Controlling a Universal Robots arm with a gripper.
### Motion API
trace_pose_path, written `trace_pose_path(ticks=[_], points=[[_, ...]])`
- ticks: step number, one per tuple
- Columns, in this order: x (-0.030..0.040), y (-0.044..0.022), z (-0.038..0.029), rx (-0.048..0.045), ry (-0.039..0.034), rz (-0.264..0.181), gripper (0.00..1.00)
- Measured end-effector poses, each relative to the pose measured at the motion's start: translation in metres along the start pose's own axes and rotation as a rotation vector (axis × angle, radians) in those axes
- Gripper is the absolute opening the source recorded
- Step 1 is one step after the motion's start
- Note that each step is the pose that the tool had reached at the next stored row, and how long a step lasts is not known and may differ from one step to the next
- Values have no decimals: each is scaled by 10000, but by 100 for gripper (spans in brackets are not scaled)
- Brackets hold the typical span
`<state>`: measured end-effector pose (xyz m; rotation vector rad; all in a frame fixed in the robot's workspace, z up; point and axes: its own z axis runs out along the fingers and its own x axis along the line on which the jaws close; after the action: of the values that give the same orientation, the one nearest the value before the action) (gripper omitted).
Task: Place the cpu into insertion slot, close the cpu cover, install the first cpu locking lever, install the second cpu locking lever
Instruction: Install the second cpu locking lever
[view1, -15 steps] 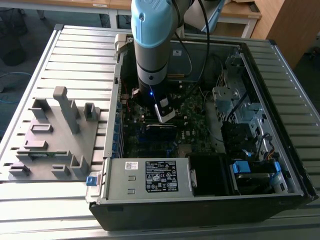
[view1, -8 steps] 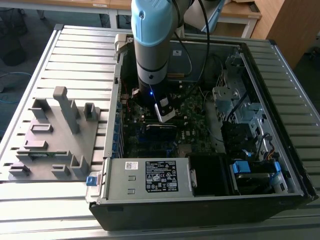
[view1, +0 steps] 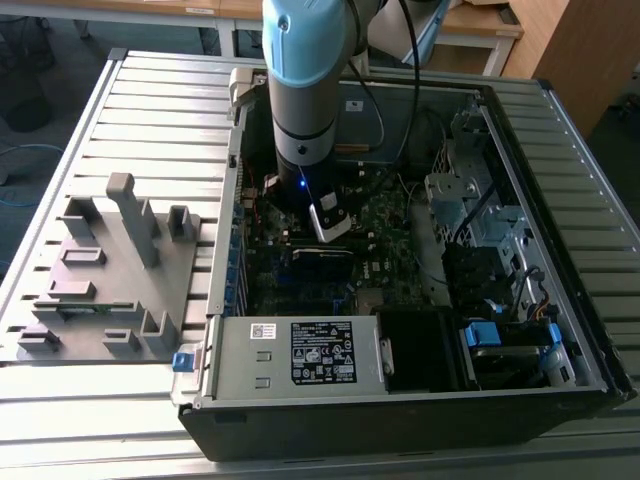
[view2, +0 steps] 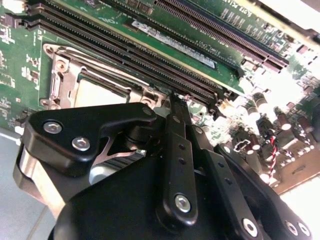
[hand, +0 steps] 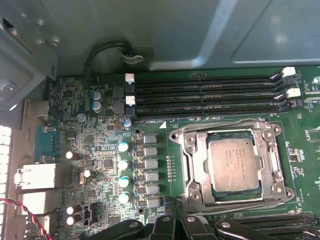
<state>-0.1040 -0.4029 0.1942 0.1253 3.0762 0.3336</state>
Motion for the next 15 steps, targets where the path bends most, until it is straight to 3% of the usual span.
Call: trace_pose_path(ticks=[3, 9, 15], points=[[-1, 6, -32, 4, 2, 1, 10], [-3, 7, -35, 5, 2, 0, 10], [-95, 23, -28, 5, 2, 1, 10]])
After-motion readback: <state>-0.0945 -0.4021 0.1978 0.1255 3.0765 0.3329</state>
